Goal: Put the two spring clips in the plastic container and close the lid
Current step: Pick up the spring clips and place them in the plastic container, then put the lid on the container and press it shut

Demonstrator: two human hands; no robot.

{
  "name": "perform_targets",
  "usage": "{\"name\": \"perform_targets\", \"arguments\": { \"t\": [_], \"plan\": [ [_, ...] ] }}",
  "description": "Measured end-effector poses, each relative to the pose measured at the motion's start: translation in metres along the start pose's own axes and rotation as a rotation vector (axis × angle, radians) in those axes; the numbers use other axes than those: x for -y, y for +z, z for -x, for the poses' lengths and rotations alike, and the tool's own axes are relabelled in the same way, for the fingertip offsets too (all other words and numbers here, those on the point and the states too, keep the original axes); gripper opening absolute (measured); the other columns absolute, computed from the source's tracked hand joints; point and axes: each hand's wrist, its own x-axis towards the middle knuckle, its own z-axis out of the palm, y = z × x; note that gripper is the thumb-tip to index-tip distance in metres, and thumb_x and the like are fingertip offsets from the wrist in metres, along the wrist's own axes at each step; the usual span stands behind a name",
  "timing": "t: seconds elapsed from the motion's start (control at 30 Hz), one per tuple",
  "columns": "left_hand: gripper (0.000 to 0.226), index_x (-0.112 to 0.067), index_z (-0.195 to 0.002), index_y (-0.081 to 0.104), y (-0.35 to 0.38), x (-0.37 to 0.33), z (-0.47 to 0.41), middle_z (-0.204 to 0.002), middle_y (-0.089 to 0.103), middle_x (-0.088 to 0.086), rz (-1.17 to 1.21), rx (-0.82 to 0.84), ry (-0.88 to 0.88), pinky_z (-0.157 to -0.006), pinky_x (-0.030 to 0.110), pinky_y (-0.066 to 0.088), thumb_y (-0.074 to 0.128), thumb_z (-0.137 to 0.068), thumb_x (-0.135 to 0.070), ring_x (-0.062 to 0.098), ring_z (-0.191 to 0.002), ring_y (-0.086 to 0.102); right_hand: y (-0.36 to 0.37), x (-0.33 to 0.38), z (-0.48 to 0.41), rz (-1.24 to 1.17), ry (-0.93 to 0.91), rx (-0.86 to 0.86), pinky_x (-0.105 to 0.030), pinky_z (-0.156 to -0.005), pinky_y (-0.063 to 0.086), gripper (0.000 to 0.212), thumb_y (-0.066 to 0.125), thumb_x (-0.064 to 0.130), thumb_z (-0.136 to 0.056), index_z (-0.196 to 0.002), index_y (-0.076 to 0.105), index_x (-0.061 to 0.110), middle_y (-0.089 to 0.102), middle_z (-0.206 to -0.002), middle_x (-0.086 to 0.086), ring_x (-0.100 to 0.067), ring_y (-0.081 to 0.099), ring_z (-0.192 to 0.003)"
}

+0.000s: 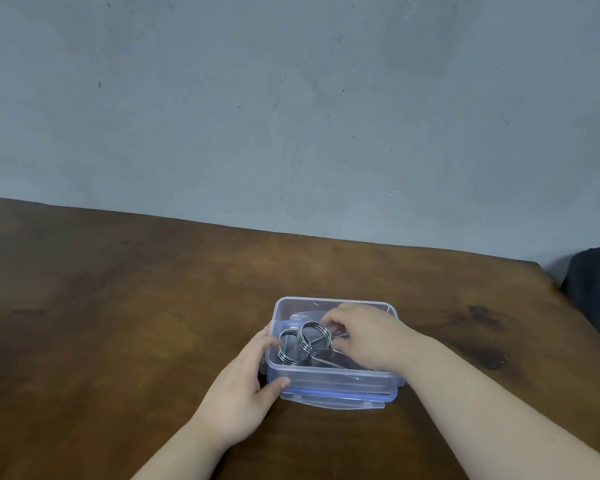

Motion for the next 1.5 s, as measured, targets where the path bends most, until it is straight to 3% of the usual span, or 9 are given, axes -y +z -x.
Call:
{"name": "perform_targets", "arguments": {
  "t": [0.17,0.3,0.43,0.63,0.77,0.9,1.13,1.33,1.5],
  "plan": [
    [0.087,-0.062,-0.132,0.018,0.002,0.002,0.000,-0.133,0.044,-0.045,0.104,-0.014,-0.072,-0.096,0.006,0.035,0.078,-0.083,-0.023,-0.016,-0.123,0.043,-0.021,-0.001,0.034,-0.148,0.005,-0.190,-0.032,-0.070,0.052,0.014,0.059,0.033,-0.092,-0.084,0.067,0.026,0.065,-0.081,0.012,-0.005,0.057,-0.073],
    [0.092,-0.047,-0.141,0.019,0.006,0.009,-0.001,-0.140,0.043,-0.028,0.130,-0.035,-0.137,-0.104,0.027,0.041,0.083,-0.077,-0.026,-0.007,-0.125,0.047,-0.014,-0.001,0.068,-0.008,-0.119,-0.050,-0.029,-0.069,0.047,0.041,0.058,0.067,-0.076,-0.079,0.058,0.026,0.060,-0.078,0.010,-0.009,0.054,-0.075],
    [0.087,-0.060,-0.120,0.026,0.006,0.008,-0.003,-0.130,0.046,-0.034,0.121,-0.053,-0.135,-0.099,0.022,0.044,0.087,-0.073,-0.021,-0.010,-0.118,0.050,0.009,-0.010,0.069,0.270,-0.271,-0.134,-0.031,-0.068,0.034,0.031,0.062,0.044,-0.085,-0.069,0.042,0.027,0.042,-0.067,0.011,-0.014,0.039,-0.066],
    [0.081,-0.045,-0.111,0.032,0.009,0.007,0.000,-0.130,0.047,-0.026,0.136,0.002,-0.131,-0.092,0.020,0.045,0.093,-0.062,-0.026,-0.007,-0.115,0.050,0.001,-0.012,0.072,0.295,-0.285,-0.245,-0.026,-0.060,0.038,0.046,0.076,0.031,-0.081,-0.067,0.032,0.032,0.031,-0.065,0.015,-0.012,0.046,-0.056],
    [0.060,-0.045,-0.107,0.046,0.008,0.008,0.001,-0.128,0.035,-0.038,-0.099,0.162,0.014,-0.104,0.019,0.033,0.085,-0.060,-0.048,-0.019,-0.124,0.029,-0.016,-0.018,0.071,0.297,-0.266,-0.335,-0.028,-0.063,0.041,0.045,0.073,0.031,-0.085,-0.064,0.034,0.029,0.033,-0.063,0.014,-0.012,0.040,-0.057],
    [0.039,-0.044,-0.109,0.067,0.015,0.021,0.000,-0.122,0.060,-0.029,-0.344,0.141,0.248,-0.105,0.039,0.042,0.061,-0.076,-0.064,0.002,-0.128,0.036,-0.028,-0.025,0.066,0.283,-0.226,-0.358,-0.031,-0.067,0.040,0.039,0.068,0.031,-0.088,-0.065,0.038,0.026,0.036,-0.063,0.013,-0.018,0.048,-0.059],
    [0.010,-0.041,-0.101,0.061,-0.004,0.003,0.017,-0.110,0.062,-0.032,-0.306,0.084,0.406,-0.115,0.037,0.016,0.058,-0.092,-0.044,-0.003,-0.129,0.043,-0.031,-0.033,0.058,0.181,-0.161,-0.320,-0.031,-0.071,0.034,0.044,0.065,0.030,-0.092,-0.062,0.032,0.025,0.034,-0.060,0.013,-0.015,0.037,-0.060],
    [0.026,-0.021,-0.097,0.067,-0.059,-0.040,0.034,-0.099,0.065,-0.011,-0.127,-0.038,0.536,-0.086,0.036,0.050,0.045,-0.101,-0.033,0.012,-0.098,0.064,-0.024,-0.039,0.055,0.161,-0.141,-0.221,-0.031,-0.072,0.033,0.038,0.061,0.034,-0.094,-0.066,0.040,0.020,0.041,-0.065,0.010,-0.016,0.043,-0.066],
    [0.028,-0.027,-0.086,0.060,-0.063,-0.059,0.031,-0.086,0.058,-0.016,0.031,-0.247,0.426,-0.063,0.030,0.049,0.040,-0.101,-0.039,0.011,-0.074,0.062,-0.013,-0.037,0.057,0.152,-0.151,-0.175,-0.032,-0.072,0.040,0.039,0.061,0.037,-0.094,-0.064,0.040,0.023,0.041,-0.064,0.011,-0.014,0.044,-0.066]
  ]
}}
